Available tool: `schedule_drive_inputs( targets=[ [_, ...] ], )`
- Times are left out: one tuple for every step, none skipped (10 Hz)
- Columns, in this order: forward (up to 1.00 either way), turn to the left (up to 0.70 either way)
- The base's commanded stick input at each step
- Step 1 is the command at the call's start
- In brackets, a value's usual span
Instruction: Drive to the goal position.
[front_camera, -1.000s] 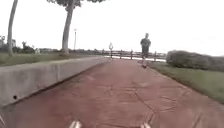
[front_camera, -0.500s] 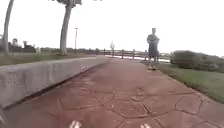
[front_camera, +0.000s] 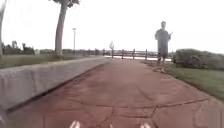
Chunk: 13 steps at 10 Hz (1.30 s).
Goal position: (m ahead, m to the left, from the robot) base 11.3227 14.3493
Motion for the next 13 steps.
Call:
schedule_drive_inputs(
  targets=[
    [0.70,0.00],
    [0.70,-0.01],
    [0.70,-0.10],
    [0.70,-0.22],
    [0.70,-0.28],
    [0.70,-0.17],
    [0.70,0.00],
    [0.70,0.00],
    [0.70,-0.15],
    [0.70,-0.27],
    [0.70,-0.20],
    [0.70,-0.10],
    [0.70,-0.02]
  ],
)
